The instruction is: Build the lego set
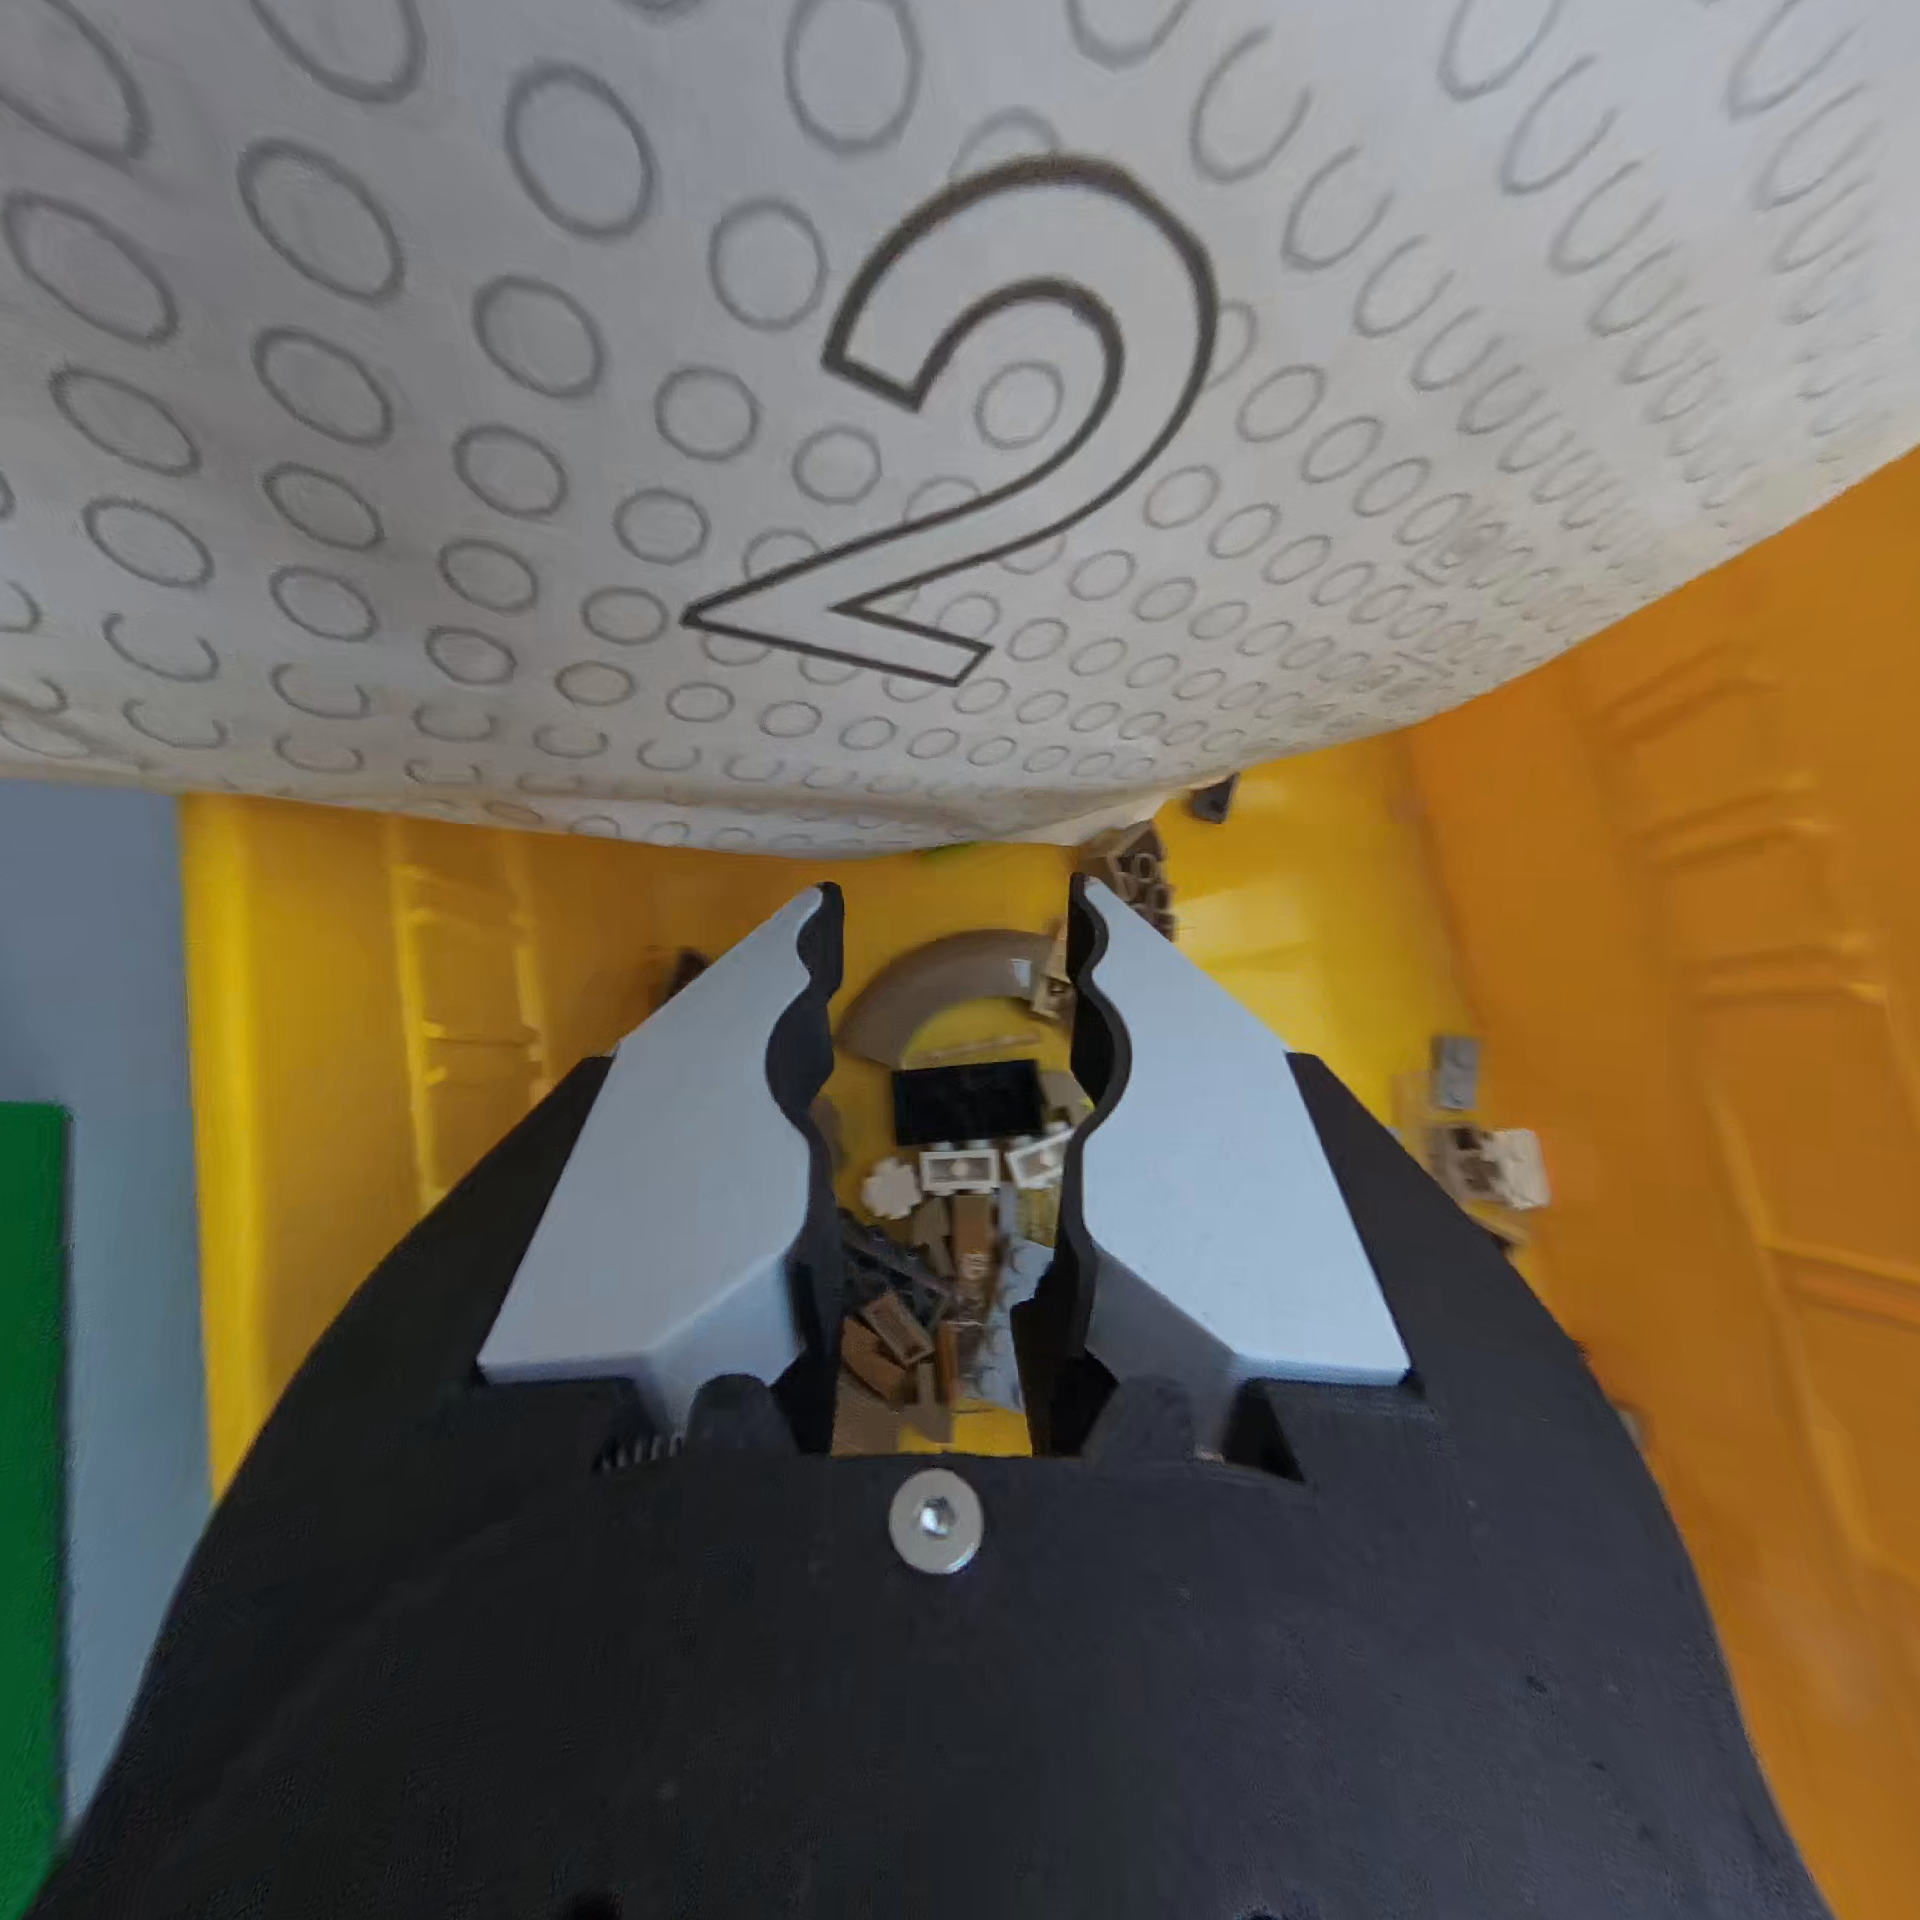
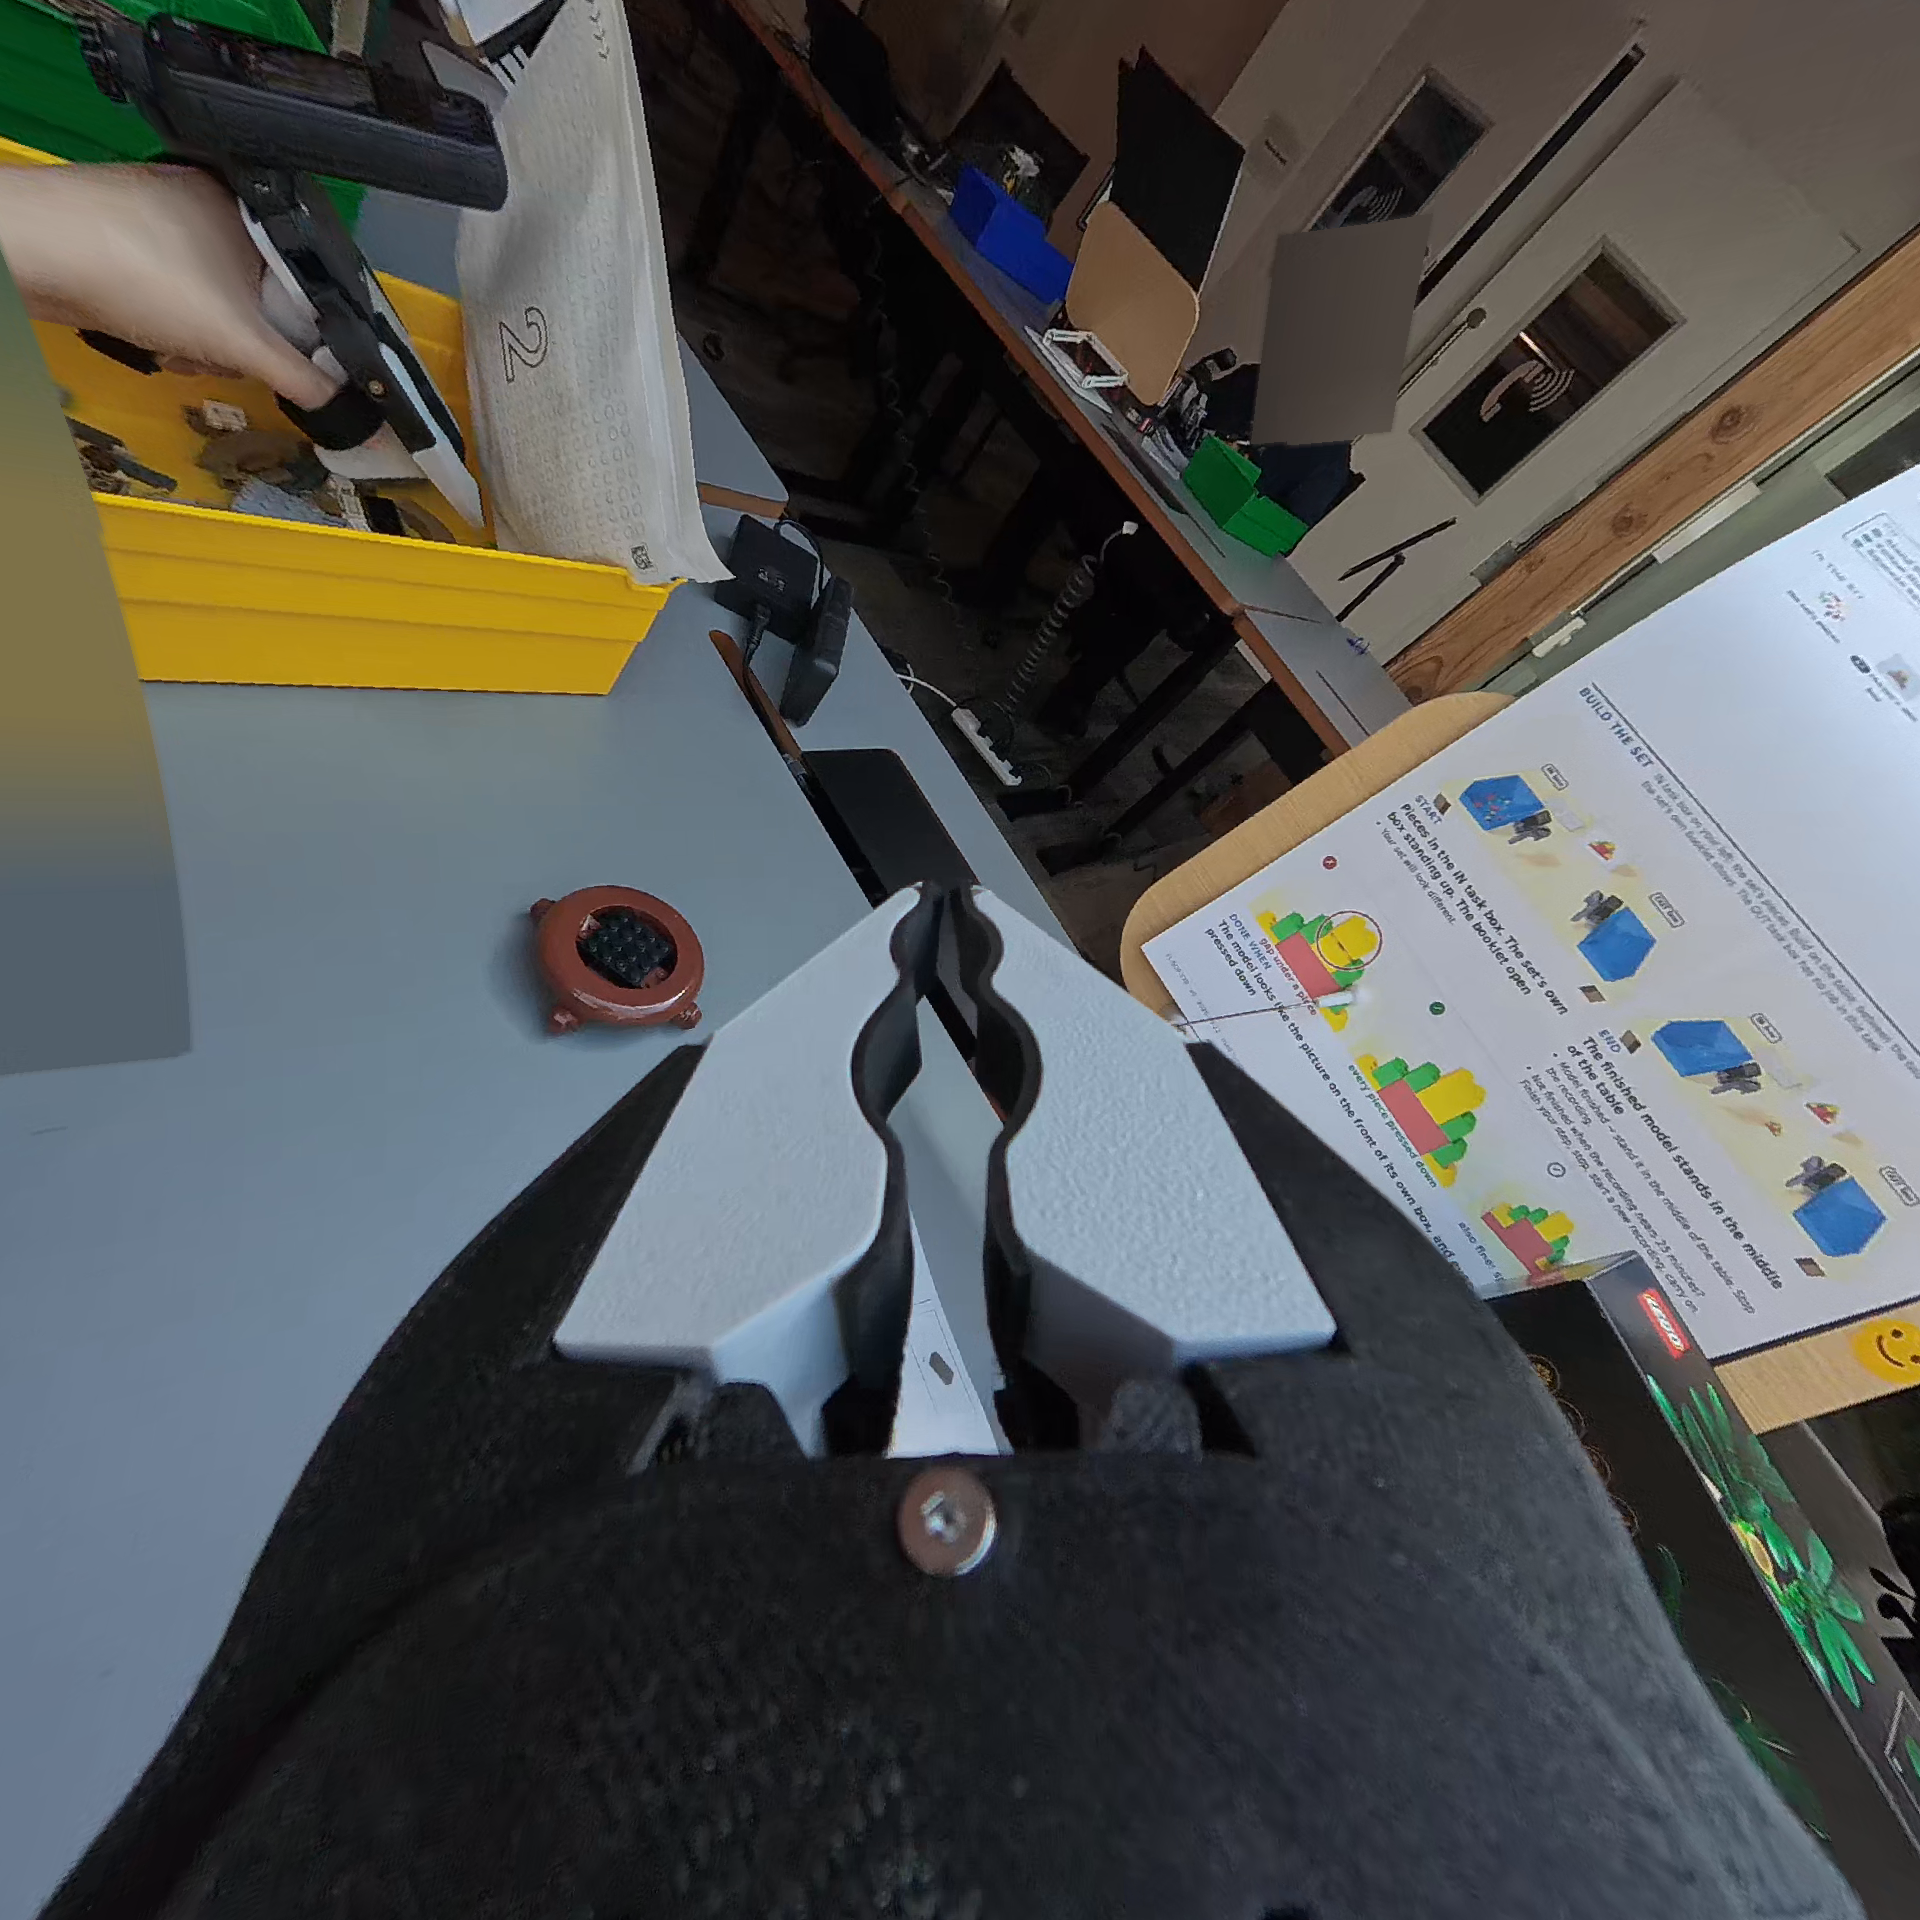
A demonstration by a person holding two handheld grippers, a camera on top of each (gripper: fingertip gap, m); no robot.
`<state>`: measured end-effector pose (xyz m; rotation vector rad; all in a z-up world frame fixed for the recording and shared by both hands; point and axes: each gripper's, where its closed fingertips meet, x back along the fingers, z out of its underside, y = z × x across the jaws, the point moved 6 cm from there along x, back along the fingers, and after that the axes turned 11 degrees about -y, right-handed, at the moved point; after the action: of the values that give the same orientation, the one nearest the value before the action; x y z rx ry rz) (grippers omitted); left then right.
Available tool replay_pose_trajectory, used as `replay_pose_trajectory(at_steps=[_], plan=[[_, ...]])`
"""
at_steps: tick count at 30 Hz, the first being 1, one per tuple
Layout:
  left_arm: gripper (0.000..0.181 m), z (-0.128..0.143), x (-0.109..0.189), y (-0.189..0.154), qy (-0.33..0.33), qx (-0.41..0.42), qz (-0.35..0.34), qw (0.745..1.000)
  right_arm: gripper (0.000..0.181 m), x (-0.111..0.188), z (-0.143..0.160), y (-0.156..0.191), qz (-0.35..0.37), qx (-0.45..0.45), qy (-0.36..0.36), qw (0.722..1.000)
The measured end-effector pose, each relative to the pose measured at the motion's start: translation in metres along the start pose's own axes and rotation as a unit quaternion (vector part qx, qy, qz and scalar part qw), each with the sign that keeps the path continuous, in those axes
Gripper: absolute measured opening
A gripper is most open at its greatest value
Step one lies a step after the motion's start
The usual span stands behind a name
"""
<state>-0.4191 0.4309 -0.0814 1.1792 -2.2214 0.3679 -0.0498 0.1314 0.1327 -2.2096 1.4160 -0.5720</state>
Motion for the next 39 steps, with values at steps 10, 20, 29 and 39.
replay_pose_trajectory(at_steps=[10,20,29,39], plan=[[0.05,0.014,-0.032,0.008,0.016,0.012,0.009,1.0,0.002,0.015,-0.005,-0.008,0.013,0.005,-0.028,0.999],[0.03,0.012,-0.035,0.008,0.006,-0.011,0.015,1.0,0.002,0.015,-0.003,-0.008,0.017,0.016,-0.018,1.0],[0.012,0.015,-0.018,0.014,0.021,-0.014,0.018,1.0,0.002,0.023,-0.004,-0.013,0.023,0.015,-0.032,0.999],[0.025,0.003,-0.035,0.014,-0.035,-0.105,-0.066,0.992,0.002,0.016,0.003,-0.011,0.015,0.029,-0.012,0.999]])
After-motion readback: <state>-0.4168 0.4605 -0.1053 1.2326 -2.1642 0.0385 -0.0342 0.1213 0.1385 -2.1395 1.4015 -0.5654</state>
